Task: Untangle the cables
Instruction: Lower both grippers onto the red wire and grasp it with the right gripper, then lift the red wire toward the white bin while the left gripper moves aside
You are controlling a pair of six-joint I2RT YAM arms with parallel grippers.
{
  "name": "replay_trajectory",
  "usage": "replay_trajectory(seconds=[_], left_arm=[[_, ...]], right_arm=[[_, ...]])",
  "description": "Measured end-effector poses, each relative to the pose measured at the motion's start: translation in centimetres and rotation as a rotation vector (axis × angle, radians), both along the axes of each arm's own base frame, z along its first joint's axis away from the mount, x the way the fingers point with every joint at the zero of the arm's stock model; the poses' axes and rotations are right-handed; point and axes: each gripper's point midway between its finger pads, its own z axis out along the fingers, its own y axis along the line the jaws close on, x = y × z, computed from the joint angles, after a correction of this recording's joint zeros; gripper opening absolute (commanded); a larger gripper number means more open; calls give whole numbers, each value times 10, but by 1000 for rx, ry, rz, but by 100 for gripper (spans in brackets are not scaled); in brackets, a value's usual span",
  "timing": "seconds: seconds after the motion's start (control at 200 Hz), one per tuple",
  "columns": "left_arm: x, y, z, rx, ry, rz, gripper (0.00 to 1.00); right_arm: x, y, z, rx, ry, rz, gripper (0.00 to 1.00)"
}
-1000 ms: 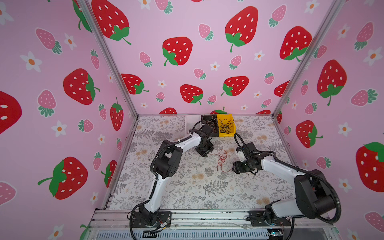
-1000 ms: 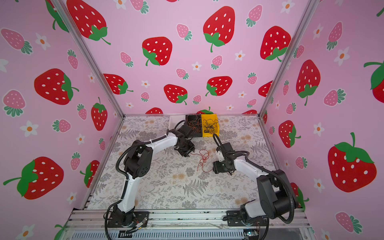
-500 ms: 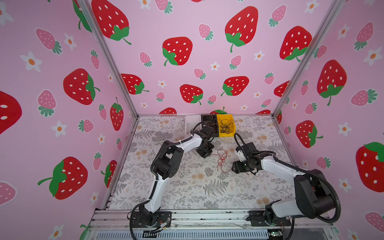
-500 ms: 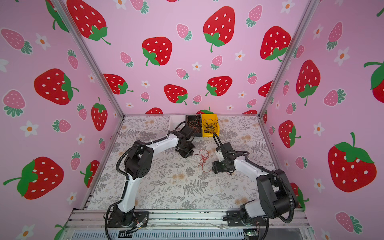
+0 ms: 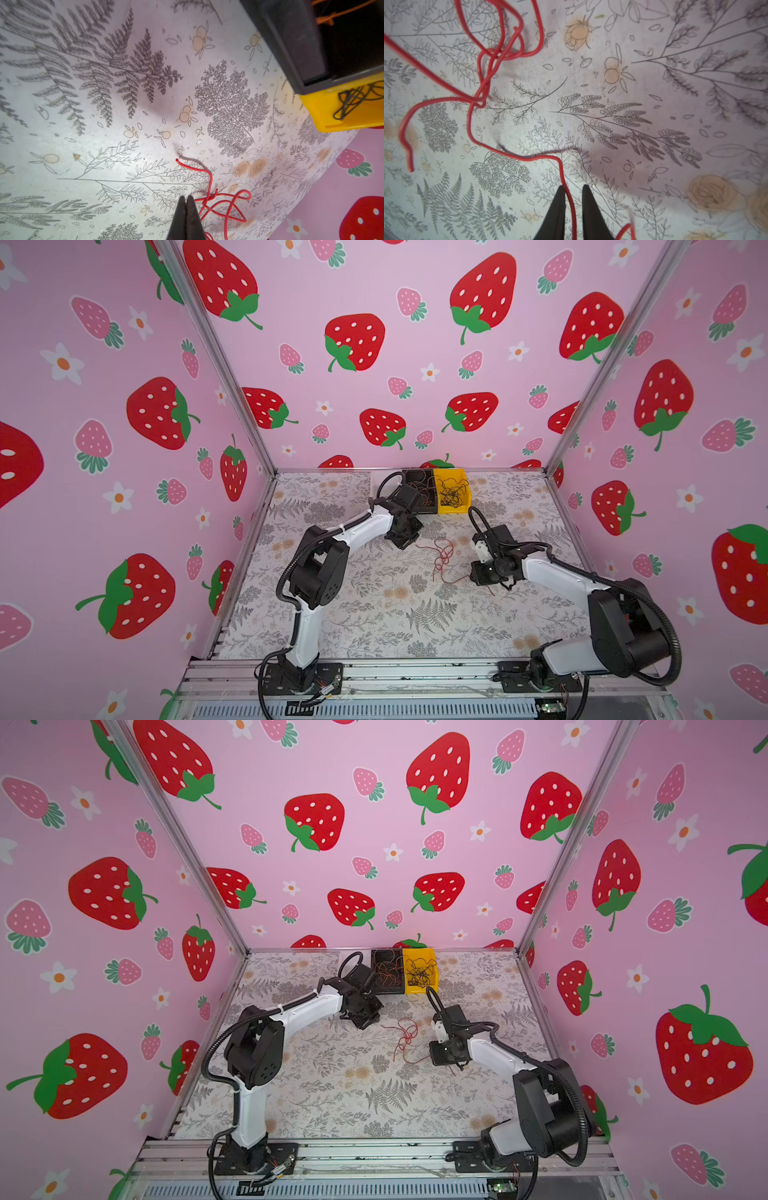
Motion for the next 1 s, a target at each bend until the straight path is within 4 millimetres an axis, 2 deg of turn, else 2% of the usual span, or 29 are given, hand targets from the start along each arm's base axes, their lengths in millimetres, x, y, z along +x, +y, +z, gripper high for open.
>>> replay_trajectory(seconds=[0.095, 0.26, 0.365, 0.43, 0.54, 0.635, 0.72, 0.785, 0.85, 0.925, 1.0], left_arm=[[2, 10, 1, 5, -11, 5, 0], [7, 39, 12, 21, -50, 12, 0], [12, 72, 37, 31, -112, 42, 0], [15, 100, 56, 37, -160, 77, 0], [18, 145, 80, 51, -223, 143, 0], [16, 183, 86, 74, -243, 195, 0], [10, 202, 84, 88, -239, 209, 0], [8, 203, 82, 87, -236, 186, 0], [9, 192, 83, 69, -246, 144, 17], [9, 167, 82, 32, -255, 80, 33], [11, 132, 78, -10, -256, 7, 43]], right_arm=[[0, 0, 1, -4, 6, -5, 0], [16, -3, 21, -9, -51, -30, 0], [35, -11, 45, 8, -123, -72, 0], [48, -22, 58, 15, -166, -112, 0], [61, -44, 67, 11, -197, -175, 0], [65, -60, 66, -1, -197, -212, 0], [68, -67, 68, -3, -195, -223, 0], [71, -65, 74, 12, -209, -203, 0], [74, -55, 82, 30, -228, -160, 0], [72, -37, 89, 45, -244, -86, 0], [67, -16, 95, 64, -254, -13, 0]])
